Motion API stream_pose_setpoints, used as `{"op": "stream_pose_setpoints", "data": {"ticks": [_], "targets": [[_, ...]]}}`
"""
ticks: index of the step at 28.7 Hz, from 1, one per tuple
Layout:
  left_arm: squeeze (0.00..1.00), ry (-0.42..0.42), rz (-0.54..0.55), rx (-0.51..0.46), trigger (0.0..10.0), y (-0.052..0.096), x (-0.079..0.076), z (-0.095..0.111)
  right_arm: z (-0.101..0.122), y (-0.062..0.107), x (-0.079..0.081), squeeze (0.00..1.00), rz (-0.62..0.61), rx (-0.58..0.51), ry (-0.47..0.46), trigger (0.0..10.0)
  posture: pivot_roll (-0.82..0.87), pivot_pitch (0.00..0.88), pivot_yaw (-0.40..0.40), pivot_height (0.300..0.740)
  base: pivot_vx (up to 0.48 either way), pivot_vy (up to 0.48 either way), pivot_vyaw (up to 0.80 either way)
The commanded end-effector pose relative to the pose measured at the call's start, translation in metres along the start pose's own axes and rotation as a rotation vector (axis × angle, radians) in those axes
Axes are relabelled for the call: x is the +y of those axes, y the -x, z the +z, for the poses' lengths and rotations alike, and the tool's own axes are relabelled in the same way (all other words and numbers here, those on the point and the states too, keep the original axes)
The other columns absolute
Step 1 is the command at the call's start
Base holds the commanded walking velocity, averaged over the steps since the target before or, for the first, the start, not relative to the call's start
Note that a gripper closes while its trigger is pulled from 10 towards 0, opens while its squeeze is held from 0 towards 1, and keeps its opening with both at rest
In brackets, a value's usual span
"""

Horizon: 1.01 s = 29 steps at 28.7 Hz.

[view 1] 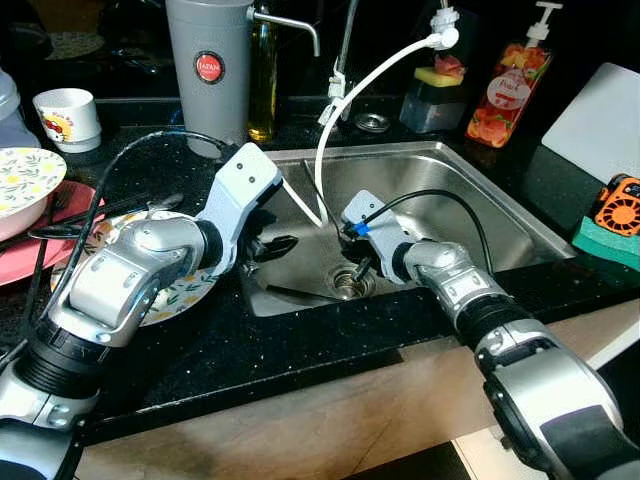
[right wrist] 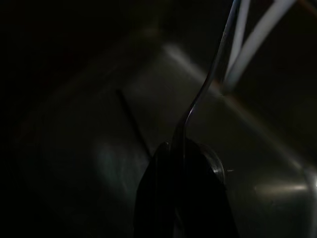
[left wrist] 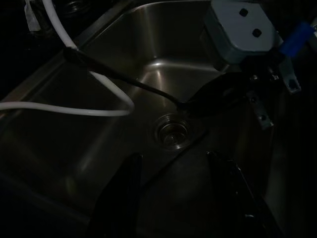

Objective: Kitchen organization

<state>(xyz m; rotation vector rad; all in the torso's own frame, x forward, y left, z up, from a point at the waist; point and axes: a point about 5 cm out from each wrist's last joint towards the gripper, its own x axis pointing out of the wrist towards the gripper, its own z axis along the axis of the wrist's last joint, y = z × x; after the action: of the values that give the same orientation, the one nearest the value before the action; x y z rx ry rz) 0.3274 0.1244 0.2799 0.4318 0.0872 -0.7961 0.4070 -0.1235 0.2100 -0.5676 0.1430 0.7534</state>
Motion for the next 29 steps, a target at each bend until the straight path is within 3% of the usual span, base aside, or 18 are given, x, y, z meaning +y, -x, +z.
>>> {"op": "stream_pose_setpoints", "data": {"ticks": [1, 2, 7, 8, 9, 15, 18, 19, 20, 21, 23, 24, 27, 28, 29], "targets": [[0.00, 0.004, -0.034, 0.013, 10.0, -0.002, -0.006, -0.003, 0.001, 0.001, -0.001, 0.13, 0.015, -0.004, -0.004, 10.0, -0.03, 0.109, -0.084, 0.740, 0.000, 0.000, 0.00], [0.00, 0.004, -0.036, 0.013, 10.0, -0.002, -0.006, -0.003, 0.000, 0.001, 0.000, 1.00, 0.030, -0.005, -0.011, 10.0, -0.03, 0.109, -0.084, 0.740, 0.000, 0.000, 0.00], [0.00, 0.008, -0.023, 0.017, 10.0, -0.001, -0.005, -0.002, 0.001, 0.001, -0.001, 1.00, 0.016, -0.011, 0.011, 10.0, -0.03, 0.109, -0.081, 0.740, 0.000, 0.000, 0.00], [0.00, 0.017, 0.012, 0.019, 10.0, -0.001, -0.002, -0.003, 0.002, 0.001, -0.004, 0.00, -0.008, -0.024, 0.010, 10.0, -0.03, 0.109, -0.083, 0.740, 0.000, 0.000, 0.00], [0.00, 0.041, 0.113, 0.020, 10.0, -0.001, 0.007, -0.002, 0.009, 0.003, -0.010, 0.00, -0.068, -0.067, -0.008, 10.0, -0.02, 0.109, -0.083, 0.740, 0.000, 0.000, 0.00], [0.00, 0.050, 0.307, -0.001, 10.0, 0.000, 0.023, 0.001, 0.028, 0.008, -0.023, 0.00, -0.162, -0.198, -0.098, 10.0, -0.02, 0.109, -0.082, 0.740, 0.000, 0.000, 0.00], [0.00, 0.035, 0.484, 0.035, 10.0, 0.007, 0.035, 0.000, 0.052, 0.012, -0.033, 0.00, -0.194, -0.366, -0.254, 10.0, -0.02, 0.111, -0.078, 0.740, 0.000, 0.000, 0.00], [0.00, 0.035, 0.484, 0.035, 10.0, 0.007, 0.035, 0.000, 0.052, 0.012, -0.033, 0.00, -0.194, -0.366, -0.254, 10.0, -0.02, 0.111, -0.078, 0.740, 0.000, 0.000, 0.00], [0.00, 0.044, 0.533, 0.051, 10.0, 0.010, 0.037, -0.003, 0.063, 0.012, -0.034, 0.00, -0.153, -0.442, -0.344, 10.0, -0.02, 0.112, -0.078, 0.740, 0.000, 0.000, 0.00], [0.00, 0.044, 0.533, 0.051, 10.0, 0.010, 0.037, -0.003, 0.063, 0.012, -0.034, 0.00, -0.153, -0.442, -0.344, 10.0, -0.02, 0.112, -0.078, 0.740, 0.000, 0.000, 0.00], [0.00, 0.070, 0.605, 0.097, 10.0, 0.018, 0.041, -0.010, 0.084, 0.011, -0.025, 0.00, 0.010, -0.567, -0.468, 10.0, -0.02, 0.112, -0.078, 0.740, 0.000, 0.000, 0.00], [0.00, 0.070, 0.605, 0.097, 10.0, 0.018, 0.041, -0.010, 0.084, 0.011, -0.025, 0.00, 0.010, -0.567, -0.468, 10.0, -0.02, 0.112, -0.078, 0.740, 0.000, 0.000, 0.00], [0.00, 0.042, 0.687, 0.141, 10.0, 0.031, 0.049, -0.017, 0.102, 0.010, 0.009, 0.00, 0.186, -0.640, -0.441, 10.0, -0.01, 0.111, -0.080, 0.740, 0.000, 0.000, 0.00], [0.16, 0.051, 0.711, 0.138, 10.0, 0.035, 0.052, -0.017, 0.104, 0.011, 0.019, 0.00, 0.209, -0.651, -0.428, 10.0, -0.01, 0.111, -0.080, 0.740, 0.000, 0.000, 0.00], [0.16, 0.051, 0.711, 0.138, 10.0, 0.035, 0.052, -0.017, 0.104, 0.011, 0.019, 0.00, 0.209, -0.651, -0.428, 10.0, -0.01, 0.111, -0.080, 0.740, 0.000, 0.000, 0.00]]}}
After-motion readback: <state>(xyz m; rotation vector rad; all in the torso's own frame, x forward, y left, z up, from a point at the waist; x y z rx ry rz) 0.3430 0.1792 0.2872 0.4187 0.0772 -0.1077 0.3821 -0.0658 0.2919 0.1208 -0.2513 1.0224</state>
